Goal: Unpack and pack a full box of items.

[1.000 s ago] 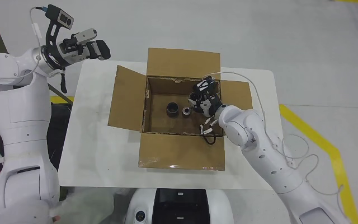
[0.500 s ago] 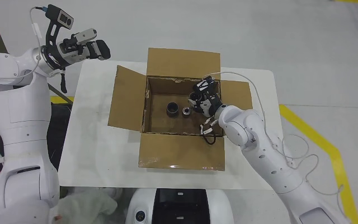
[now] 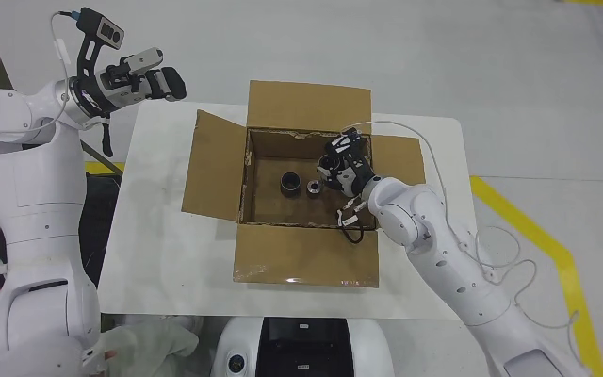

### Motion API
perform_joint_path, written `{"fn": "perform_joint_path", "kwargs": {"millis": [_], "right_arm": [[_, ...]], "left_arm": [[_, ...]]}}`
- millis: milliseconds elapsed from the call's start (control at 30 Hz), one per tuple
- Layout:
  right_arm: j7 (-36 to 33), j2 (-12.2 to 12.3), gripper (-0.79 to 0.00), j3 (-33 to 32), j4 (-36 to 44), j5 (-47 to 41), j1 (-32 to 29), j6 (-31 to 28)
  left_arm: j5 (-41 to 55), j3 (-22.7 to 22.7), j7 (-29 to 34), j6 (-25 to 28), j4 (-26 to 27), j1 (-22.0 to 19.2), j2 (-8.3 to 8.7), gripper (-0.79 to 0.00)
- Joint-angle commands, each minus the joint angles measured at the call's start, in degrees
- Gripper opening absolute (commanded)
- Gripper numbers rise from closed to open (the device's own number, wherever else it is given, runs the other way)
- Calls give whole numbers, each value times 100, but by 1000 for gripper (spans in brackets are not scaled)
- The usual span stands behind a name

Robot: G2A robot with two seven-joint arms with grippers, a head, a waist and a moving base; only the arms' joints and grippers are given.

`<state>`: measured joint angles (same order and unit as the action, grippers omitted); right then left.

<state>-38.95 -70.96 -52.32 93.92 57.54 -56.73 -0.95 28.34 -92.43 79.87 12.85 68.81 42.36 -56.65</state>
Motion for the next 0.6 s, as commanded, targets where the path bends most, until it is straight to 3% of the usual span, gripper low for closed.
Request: {"fn": "perform_joint_path", "kwargs": {"millis": [0,567], "right_arm": [[0,0,-785,0,0,0,0,0],[132,-15,-785,-122,-207,-50,-105,-98]], "left_arm": [[0,0,0,0,0,0,0,0],[0,0,0,0,0,0,0,0]]}}
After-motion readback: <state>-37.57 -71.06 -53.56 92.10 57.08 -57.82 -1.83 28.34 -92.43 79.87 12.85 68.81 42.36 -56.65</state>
